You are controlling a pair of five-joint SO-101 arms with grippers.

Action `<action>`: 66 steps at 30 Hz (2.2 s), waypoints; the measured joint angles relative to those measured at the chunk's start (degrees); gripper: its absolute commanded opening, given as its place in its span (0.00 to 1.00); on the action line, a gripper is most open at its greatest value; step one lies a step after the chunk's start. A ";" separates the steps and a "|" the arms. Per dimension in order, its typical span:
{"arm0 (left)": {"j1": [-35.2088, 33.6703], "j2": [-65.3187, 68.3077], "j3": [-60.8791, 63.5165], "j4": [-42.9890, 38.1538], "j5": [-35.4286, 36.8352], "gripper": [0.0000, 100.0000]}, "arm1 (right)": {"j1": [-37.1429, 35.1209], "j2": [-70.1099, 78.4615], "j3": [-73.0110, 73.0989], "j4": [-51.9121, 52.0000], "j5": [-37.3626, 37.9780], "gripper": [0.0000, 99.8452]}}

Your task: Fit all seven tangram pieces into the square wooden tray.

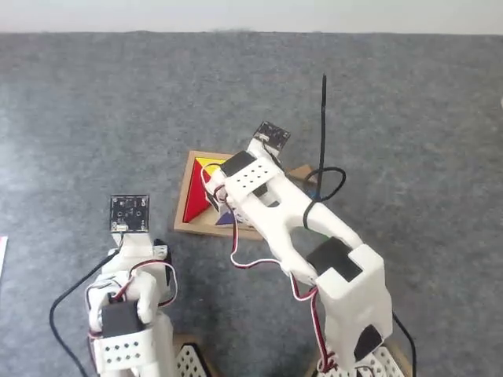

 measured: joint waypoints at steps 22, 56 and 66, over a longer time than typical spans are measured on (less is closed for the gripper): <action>0.00 0.00 0.00 0.00 0.00 0.08 | 0.09 -7.30 -0.44 2.02 0.35 0.37; 0.00 0.00 0.00 0.00 0.00 0.08 | -4.22 -1.76 0.88 5.80 6.86 0.02; 0.00 0.00 0.00 0.00 0.00 0.08 | -2.73 -1.85 0.88 8.44 6.86 0.02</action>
